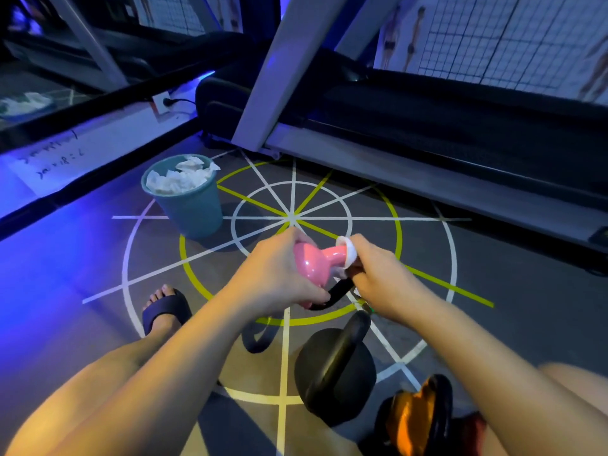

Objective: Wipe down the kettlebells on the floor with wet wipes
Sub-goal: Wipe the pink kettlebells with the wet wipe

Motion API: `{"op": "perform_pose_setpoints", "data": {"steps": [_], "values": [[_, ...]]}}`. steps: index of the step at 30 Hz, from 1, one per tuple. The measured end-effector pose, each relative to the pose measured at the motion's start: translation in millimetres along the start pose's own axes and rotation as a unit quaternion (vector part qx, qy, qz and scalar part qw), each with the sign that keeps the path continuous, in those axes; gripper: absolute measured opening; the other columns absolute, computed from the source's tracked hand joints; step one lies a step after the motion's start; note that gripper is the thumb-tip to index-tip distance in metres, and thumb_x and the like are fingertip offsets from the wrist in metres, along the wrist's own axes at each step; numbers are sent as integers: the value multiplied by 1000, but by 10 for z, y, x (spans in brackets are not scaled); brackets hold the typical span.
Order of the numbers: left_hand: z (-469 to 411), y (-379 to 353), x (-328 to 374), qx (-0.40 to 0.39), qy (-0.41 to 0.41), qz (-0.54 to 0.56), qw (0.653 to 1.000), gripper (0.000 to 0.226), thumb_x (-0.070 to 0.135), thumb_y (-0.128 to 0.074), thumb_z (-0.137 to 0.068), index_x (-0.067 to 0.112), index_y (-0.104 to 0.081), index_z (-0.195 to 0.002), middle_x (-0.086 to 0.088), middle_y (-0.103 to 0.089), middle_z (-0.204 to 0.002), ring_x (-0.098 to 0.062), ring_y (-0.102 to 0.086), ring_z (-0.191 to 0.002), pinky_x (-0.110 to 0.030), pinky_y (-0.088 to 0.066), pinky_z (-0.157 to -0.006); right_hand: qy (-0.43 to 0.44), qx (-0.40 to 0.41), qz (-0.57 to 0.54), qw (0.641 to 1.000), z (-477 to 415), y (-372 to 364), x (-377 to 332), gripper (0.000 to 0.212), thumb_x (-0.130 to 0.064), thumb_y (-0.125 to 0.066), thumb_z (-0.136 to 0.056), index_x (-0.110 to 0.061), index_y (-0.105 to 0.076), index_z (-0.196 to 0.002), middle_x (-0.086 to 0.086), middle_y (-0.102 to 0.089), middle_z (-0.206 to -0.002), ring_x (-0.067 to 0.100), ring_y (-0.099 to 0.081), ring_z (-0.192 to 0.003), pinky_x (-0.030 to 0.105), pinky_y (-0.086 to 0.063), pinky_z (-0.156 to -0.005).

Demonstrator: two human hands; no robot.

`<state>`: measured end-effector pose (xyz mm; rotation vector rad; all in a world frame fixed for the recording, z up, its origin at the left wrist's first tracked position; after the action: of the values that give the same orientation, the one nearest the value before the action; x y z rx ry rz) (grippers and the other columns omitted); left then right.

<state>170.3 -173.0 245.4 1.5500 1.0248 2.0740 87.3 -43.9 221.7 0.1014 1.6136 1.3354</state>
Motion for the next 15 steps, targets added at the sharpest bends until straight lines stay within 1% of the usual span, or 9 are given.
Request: {"op": "perform_pose_setpoints", "data": {"steps": [1,3,5,7,9,11,12,13,15], "values": [[7,-3,10,-2,-1,1,1000,69,34,-94,-58,37,-52,-113,17,-53,-101,-4,-55,-87,-17,-43,-58,-13,-7,5,1000,9,-9,26,31,-15,-47,-98,-27,-45,-127,2,-59,-113,20,-57,-93,35,-46,-73],[21,-48,38,-2,-7,-14,1000,69,34,-94,-57,35,-52,-112,15,-54,-101,-4,-56,-87,-21,-48,-62,-8,-13,27,1000,40,-82,-17,42,-12,-44,-97,-30,-40,-135,3,-56,-124,25,-57,-104,39,-49,-83],[27,-117,28,-1,-8,-25,1000,69,32,-93,-57,34,-51,-111,14,-56,-100,-5,-57,-87,-22,-51,-64,21,-13,54,998,55,-173,-101,57,-9,-44,-96,-33,-31,-146,0,-45,-138,25,-52,-119,38,-46,-92],[39,-127,-1,2,2,0,1000,68,29,-93,-57,36,-52,-110,15,-57,-99,-4,-58,-85,-22,-54,-63,43,0,37,998,39,-170,-144,59,-7,-46,-96,-31,-32,-148,-1,-43,-139,23,-50,-122,37,-44,-95],[56,-47,-52,15,13,35,999,67,29,-94,-55,39,-53,-107,15,-58,-100,-4,-59,-87,-22,-52,-61,62,27,-31,997,15,-85,-153,53,-1,-46,-93,-30,-46,-137,-4,-52,-130,11,-53,-118,29,-45,-95],[76,87,-119,44,23,78,996,65,29,-96,-53,38,-56,-103,16,-60,-100,-4,-61,-86,-19,-48,-60,46,54,-130,989,1,-2,-109,41,-2,-47,-96,-31,-53,-124,-11,-60,-111,-13,-57,-96,9,-43,-78],[92,150,-157,63,26,111,992,65,29,-97,-51,38,-57,-102,15,-61,-100,-6,-63,-86,-22,-52,-61,26,60,-179,982,-12,-4,-77,32,-9,-49,-100,-32,-55,-121,-15,-63,-102,-17,-56,-85,5,-42,-71],[110,203,-195,82,30,149,985,66,29,-99,-49,38,-58,-101,12,-62,-101,-10,-66,-85,-28,-58,-64,4,64,-227,972,-35,-37,-32,22,-18,-52,-102,-33,-58,-118,-17,-66,-98,-17,-57,-83,7,-43,-72],[156,273,-278,116,35,227,966,68,25,-100,-46,36,-61,-101,3,-65,-103,-20,-70,-82,-37,-62,-66,-37,60,-304,950,-78,-195,24,13,-31,-55,-102,-30,-63,-112,-14,-73,-97,-4,-65,-94,21,-50,-85]]}}
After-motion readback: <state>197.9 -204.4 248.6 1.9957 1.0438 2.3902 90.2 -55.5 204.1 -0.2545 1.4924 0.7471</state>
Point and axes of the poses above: each hand's wrist, its own z-axis away from the middle knuckle, its own y-axis out of the back of the hand, x = y × z, the point moved 10 cm from there along -z, towards the middle knuckle
